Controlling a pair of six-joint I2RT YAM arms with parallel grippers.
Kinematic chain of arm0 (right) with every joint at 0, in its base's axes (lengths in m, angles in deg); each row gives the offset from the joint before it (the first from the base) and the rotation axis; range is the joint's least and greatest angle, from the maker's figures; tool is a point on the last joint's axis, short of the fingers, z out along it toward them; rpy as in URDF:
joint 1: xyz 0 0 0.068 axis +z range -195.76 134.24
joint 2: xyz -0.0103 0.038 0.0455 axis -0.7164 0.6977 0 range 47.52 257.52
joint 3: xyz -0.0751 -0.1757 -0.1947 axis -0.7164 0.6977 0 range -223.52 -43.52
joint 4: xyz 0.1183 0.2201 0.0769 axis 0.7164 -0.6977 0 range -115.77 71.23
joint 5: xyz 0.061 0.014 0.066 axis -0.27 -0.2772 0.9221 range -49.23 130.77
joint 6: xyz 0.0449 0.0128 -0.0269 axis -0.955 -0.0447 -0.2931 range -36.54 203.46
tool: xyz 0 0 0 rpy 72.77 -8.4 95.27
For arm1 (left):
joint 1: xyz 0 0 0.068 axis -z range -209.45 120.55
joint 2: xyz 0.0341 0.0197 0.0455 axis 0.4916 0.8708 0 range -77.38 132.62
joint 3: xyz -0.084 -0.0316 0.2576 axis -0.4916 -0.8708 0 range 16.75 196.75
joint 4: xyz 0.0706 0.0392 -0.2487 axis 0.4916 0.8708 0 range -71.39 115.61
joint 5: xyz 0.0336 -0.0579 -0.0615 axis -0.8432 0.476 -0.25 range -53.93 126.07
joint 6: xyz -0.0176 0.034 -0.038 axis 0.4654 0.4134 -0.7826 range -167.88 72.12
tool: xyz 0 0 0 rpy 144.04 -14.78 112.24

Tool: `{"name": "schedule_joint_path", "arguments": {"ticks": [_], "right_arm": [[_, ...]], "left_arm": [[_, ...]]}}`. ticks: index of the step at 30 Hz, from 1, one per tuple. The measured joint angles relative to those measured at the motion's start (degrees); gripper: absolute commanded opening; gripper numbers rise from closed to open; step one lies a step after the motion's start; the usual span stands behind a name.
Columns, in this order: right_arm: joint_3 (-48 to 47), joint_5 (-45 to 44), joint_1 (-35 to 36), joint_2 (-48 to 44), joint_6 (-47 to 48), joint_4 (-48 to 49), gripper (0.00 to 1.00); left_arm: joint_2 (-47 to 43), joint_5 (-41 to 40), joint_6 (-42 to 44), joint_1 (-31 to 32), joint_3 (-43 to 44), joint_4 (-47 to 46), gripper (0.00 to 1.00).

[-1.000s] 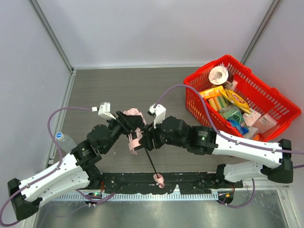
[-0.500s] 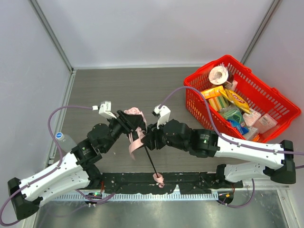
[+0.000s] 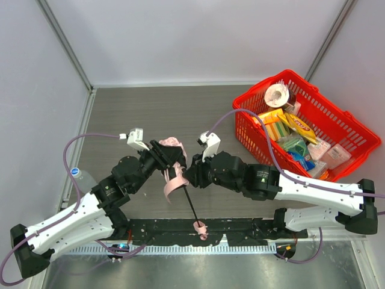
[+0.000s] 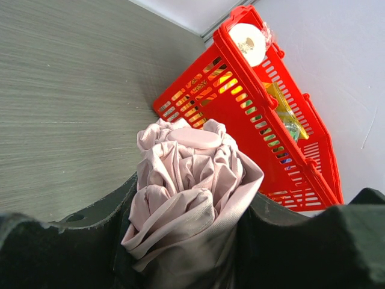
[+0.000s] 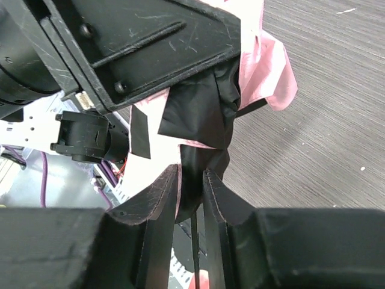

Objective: Put away the umbrella

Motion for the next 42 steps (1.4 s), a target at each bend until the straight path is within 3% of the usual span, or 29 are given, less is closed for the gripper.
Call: {"name": "schedule_joint_path", "arguments": {"ticks": [4, 6, 8, 13, 22, 26, 29, 34, 36, 38, 42], "right_arm": [[0.15, -0.44, 0.00, 0.85, -0.15, -0.63, 0.33], [0.17, -0.68, 0.00, 1.14, -0.24, -0.85, 0.26], [0.17, -0.74, 0.00, 1.31, -0.37, -0.79, 0.02], [1.66, -0.20, -0.04, 0.74, -2.05, 1.92, 0.01], [11.78, 0.07, -0.85, -5.88, -11.26, 18.32, 0.01], [17.07, -0.13, -2.60, -8.50, -17.11, 29.83, 0.01], [22.36, 0.57, -4.63, -8.44, -23.69, 48.24, 0.01], [22.67, 2.27, -7.37, 0.39, -30.80, 71.10, 0.01], [19.69, 3.69, -7.63, 2.51, -30.10, 69.31, 0.01], [14.21, 3.82, -7.17, 2.40, -26.58, 59.54, 0.04], [4.13, 0.50, -6.12, -1.53, -18.05, 36.11, 0.25]], "left_arm": [[0.00, 0.33, 0.02, 0.00, 0.00, 0.00, 0.00], [0.02, 0.33, 0.04, 0.00, 0.00, 0.04, 0.00], [0.02, 0.31, 0.07, 0.00, 0.00, 0.09, 0.00], [0.07, 0.26, 0.07, -0.02, -0.02, 0.24, 0.00], [-2.38, -2.89, -3.58, 0.00, -4.48, -6.56, 0.00], [-4.13, -6.43, -6.08, 0.04, -8.59, -13.99, 0.00], [-3.85, -9.64, -6.73, 0.02, -12.17, -19.19, 0.00], [2.69, -12.20, -7.08, -0.07, -13.35, -24.41, 0.00], [4.04, -12.31, -6.19, -0.07, -13.11, -25.83, 0.00], [3.98, -12.28, -4.85, -0.07, -12.04, -25.46, 0.00], [1.18, -13.42, -3.85, -0.07, -9.60, -24.00, 0.00]]}}
